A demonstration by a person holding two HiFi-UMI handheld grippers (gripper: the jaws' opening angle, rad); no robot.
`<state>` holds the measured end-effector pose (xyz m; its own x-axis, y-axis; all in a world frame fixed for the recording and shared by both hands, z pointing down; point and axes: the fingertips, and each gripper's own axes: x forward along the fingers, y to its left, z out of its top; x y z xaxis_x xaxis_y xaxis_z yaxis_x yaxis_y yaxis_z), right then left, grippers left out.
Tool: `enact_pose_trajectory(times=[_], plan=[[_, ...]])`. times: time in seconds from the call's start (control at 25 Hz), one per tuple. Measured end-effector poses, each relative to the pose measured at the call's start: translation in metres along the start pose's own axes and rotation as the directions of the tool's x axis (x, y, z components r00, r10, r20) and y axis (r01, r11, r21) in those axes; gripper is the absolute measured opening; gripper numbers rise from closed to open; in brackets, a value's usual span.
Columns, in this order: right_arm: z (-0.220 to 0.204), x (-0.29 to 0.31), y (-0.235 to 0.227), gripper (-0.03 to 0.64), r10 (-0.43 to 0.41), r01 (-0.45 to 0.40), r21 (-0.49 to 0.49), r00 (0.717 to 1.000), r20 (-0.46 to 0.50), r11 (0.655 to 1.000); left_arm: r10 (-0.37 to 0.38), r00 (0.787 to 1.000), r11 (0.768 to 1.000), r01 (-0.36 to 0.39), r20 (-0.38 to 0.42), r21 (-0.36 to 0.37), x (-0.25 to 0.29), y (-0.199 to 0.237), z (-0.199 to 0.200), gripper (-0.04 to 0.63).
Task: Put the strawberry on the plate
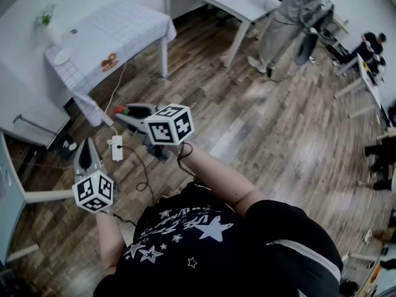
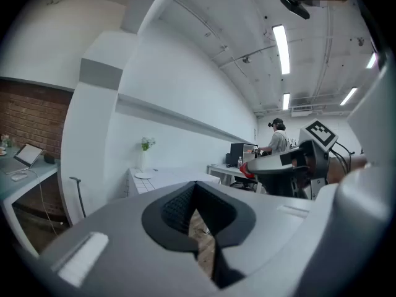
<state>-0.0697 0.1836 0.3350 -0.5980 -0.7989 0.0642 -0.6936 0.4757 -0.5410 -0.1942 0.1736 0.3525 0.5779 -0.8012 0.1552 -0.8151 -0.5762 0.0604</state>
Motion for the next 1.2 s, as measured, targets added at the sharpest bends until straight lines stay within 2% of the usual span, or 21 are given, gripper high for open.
enact_pose_trajectory(times=[0.12, 0.2, 0.4, 0.6, 1.08, 1.2], plan=[[0.03, 0.013, -0.044, 0.14, -0.133, 0.135, -0.03, 0.989, 0.072, 0.99, -0.107, 0.994, 0.994, 0.107, 0.033, -0.015, 0.064, 0.0, 0.014, 0.008], [0.036, 0.037, -0.052, 0.14, -0.16, 0.165, -0.054, 0.983, 0.086, 0.985, -0.123, 0.991, 0.992, 0.124, 0.051, -0.022, 0.081, 0.017, 0.018, 0.008], [0.029, 0.083, -0.046, 0.14, -0.171, 0.18, -0.08, 0.98, 0.103, 0.98, -0.122, 0.991, 0.992, 0.124, 0.054, -0.028, 0.081, 0.061, 0.016, 0.008], [0.014, 0.108, -0.037, 0.14, -0.169, 0.174, -0.105, 0.984, 0.055, 0.979, -0.095, 0.995, 0.994, 0.097, 0.042, -0.05, 0.076, 0.085, 0.012, 0.008], [-0.009, 0.117, -0.029, 0.14, -0.19, 0.19, -0.122, 0.982, 0.009, 0.974, -0.098, 0.995, 0.992, 0.098, 0.012, -0.081, 0.059, 0.099, -0.001, 0.008], [-0.017, 0.114, -0.027, 0.14, -0.212, 0.211, -0.124, 0.977, 0.002, 0.97, -0.129, 0.992, 0.986, 0.13, 0.016, -0.106, 0.05, 0.099, -0.01, 0.008]])
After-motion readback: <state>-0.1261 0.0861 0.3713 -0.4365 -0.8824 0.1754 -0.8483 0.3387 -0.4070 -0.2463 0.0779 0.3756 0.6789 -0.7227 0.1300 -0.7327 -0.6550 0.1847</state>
